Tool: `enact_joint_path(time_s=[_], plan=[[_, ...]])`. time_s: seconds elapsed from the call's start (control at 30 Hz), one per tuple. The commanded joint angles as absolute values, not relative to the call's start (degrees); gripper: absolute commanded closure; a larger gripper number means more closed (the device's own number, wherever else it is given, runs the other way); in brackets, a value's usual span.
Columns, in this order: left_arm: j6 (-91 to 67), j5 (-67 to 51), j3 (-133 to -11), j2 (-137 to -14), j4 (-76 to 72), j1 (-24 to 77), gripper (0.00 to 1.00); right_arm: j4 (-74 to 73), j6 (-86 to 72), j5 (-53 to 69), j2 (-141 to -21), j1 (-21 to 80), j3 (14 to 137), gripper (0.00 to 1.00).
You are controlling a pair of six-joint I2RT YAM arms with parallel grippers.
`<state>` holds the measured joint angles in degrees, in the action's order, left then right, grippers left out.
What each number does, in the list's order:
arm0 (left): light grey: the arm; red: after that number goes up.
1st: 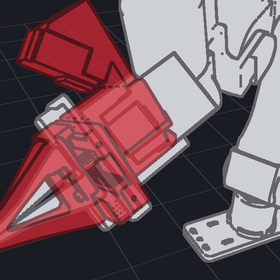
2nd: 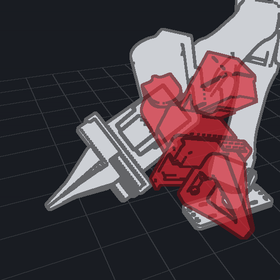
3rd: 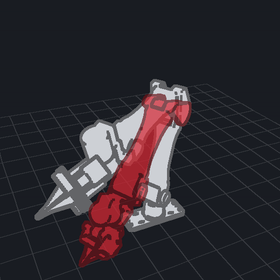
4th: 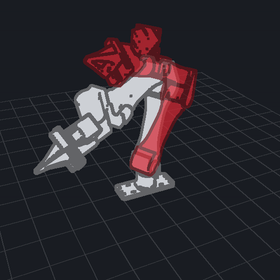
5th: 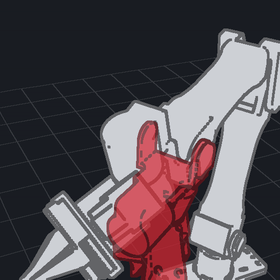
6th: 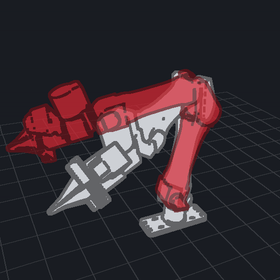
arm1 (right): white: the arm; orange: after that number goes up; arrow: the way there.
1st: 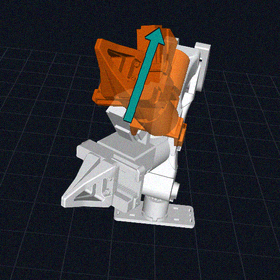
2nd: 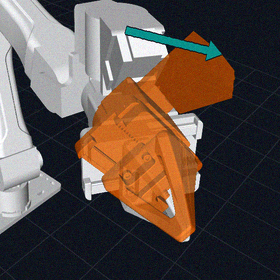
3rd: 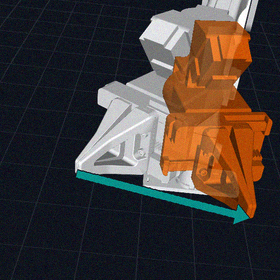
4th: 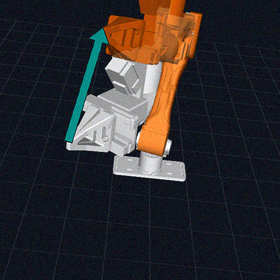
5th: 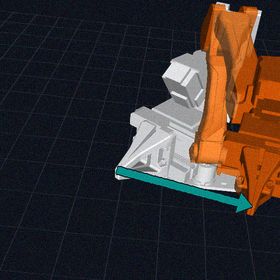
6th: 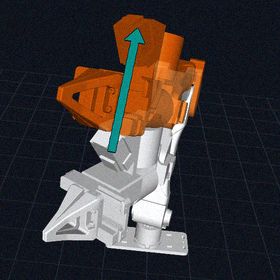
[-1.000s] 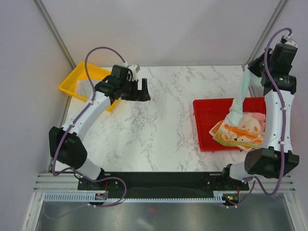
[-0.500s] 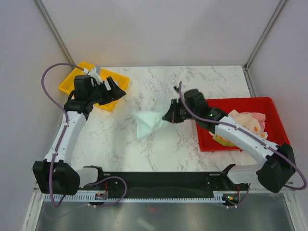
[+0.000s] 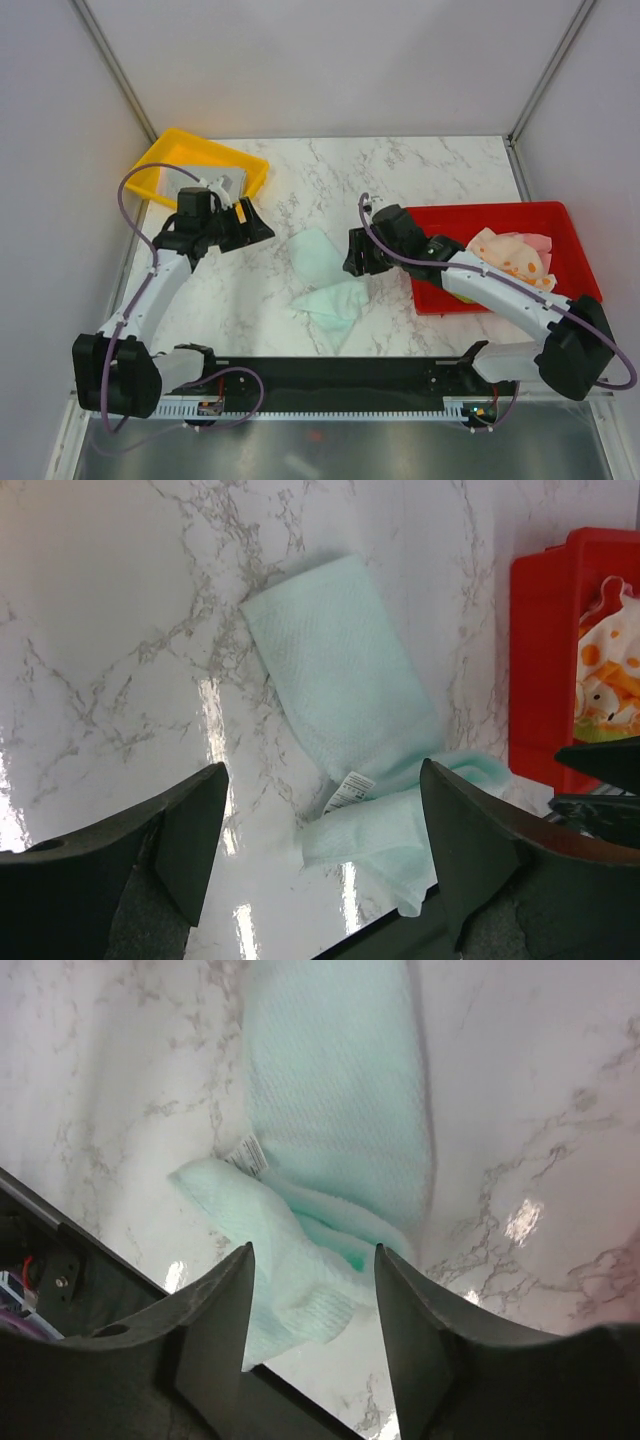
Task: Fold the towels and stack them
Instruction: Move the towel to the center of the board
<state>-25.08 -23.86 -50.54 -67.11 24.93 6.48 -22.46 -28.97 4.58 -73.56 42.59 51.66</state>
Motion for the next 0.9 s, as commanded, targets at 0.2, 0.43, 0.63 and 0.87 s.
enact_joint_path(time_s=[0.2,0.43,0.63,0.87], plan=[[-31.54,-20.58,-51.14,-81.26,12.22,9.75,0.23,-21.88,-17.4,6.31,-96.39,35.96,78.91,0.41],[-35.07,-9.33,-56.69,-94.12,12.66,17.12,0.27,-18.54,-18.63,8.61,-99.49,31.29,79.02,0.42],[-37.97,-2.38,-58.71,-102.11,12.04,20.21,0.3,-16.18,-18.28,8.96,-98.61,30.41,73.84,0.44],[-39.55,-1.32,-63.89,-108.8,13.8,21.88,0.45,-14.86,-17.67,8.35,-97.82,29.8,70.84,0.45]])
